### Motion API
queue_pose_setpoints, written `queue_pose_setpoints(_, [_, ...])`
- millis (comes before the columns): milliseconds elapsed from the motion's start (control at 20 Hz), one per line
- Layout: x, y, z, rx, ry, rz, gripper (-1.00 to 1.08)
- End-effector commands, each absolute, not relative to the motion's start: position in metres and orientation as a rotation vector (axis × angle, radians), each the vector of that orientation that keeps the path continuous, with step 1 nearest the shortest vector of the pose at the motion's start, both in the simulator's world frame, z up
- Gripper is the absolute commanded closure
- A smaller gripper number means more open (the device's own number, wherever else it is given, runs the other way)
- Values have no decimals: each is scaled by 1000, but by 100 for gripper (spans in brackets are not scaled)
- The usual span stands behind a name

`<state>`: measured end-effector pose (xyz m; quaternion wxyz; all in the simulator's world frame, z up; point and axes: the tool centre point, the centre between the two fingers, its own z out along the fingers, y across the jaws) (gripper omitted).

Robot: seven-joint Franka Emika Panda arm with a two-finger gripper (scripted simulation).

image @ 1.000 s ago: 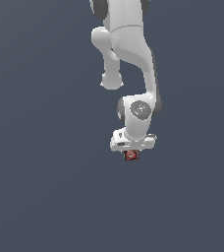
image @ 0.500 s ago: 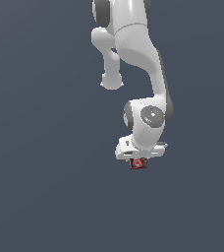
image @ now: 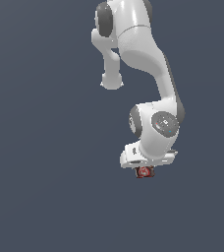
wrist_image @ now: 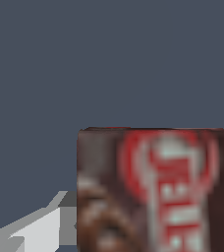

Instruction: Pick up the object and move it to a goal position.

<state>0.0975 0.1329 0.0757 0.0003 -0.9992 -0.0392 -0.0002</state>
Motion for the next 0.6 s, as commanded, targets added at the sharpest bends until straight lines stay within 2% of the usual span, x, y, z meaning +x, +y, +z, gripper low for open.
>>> queue_pose_setpoints(0, [105,136,79,-3139,-123,0,108])
queue_pose_setpoints(550, [117,140,83,-3139,-123,0,108])
